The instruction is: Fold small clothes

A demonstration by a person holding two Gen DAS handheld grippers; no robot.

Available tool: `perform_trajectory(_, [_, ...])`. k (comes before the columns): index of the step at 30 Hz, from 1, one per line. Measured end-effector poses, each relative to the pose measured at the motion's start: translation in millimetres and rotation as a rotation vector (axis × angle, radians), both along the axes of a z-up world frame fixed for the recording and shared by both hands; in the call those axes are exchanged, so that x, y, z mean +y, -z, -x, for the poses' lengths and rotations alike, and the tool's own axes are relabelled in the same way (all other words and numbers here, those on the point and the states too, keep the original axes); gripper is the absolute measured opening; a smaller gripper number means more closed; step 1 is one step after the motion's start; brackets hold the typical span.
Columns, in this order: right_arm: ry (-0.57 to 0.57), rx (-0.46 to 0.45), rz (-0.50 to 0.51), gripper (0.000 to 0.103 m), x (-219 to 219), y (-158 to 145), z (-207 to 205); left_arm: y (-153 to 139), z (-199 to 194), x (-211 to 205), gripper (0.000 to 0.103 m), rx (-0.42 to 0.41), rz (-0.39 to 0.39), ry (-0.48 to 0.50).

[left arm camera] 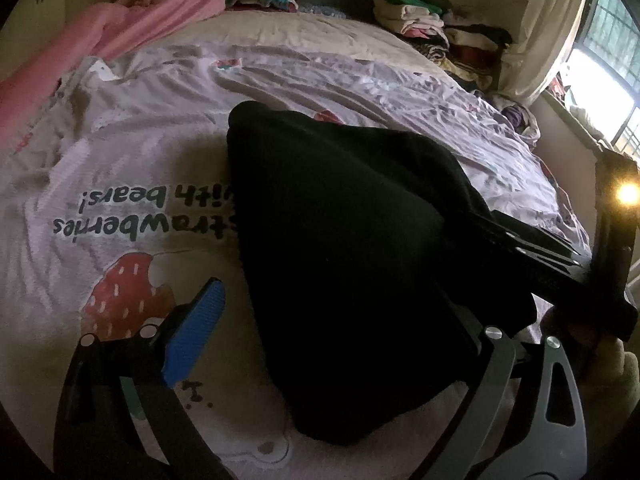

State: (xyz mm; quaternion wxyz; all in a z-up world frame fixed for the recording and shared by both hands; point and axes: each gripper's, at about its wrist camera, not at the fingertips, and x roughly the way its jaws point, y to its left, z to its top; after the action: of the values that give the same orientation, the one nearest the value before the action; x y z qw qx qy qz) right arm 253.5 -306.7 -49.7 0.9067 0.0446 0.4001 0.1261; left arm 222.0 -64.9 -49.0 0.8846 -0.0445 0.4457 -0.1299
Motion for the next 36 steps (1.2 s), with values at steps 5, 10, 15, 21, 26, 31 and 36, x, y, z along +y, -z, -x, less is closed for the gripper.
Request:
perform_trajectory(5, [0.012,-0.019,0.021,0.064,-3,-9,18,-3,7,2,0.090,-0.007,-0.005,-0.003])
perform_trajectory(10, [0.030,-0.042,0.005,0.064,-10,-19,38,-6,15,3,0.090,-0.015,-0.012,-0.002])
perform_trajectory(15, [0.021,-0.059,-0.005,0.065,-11,-26,52,-6,20,3,0.090,-0.022,-0.022,-0.003])
perform_trajectory(21, [0.038,-0.110,0.013,0.073,-8,-38,74,-9,30,6,0.093,-0.035,-0.033,-0.007])
perform_trajectory(26, [0.054,-0.185,0.025,0.086,-7,-54,99,-18,44,9,0.093,-0.065,-0.030,-0.010])
perform_trajectory(31, [0.062,-0.242,0.045,0.093,-3,-66,123,-29,60,10,0.093,-0.103,-0.027,-0.009])
perform_trajectory(36, [0.066,-0.270,0.070,0.095,4,-70,140,-38,74,13,0.093,-0.127,-0.024,0.000])
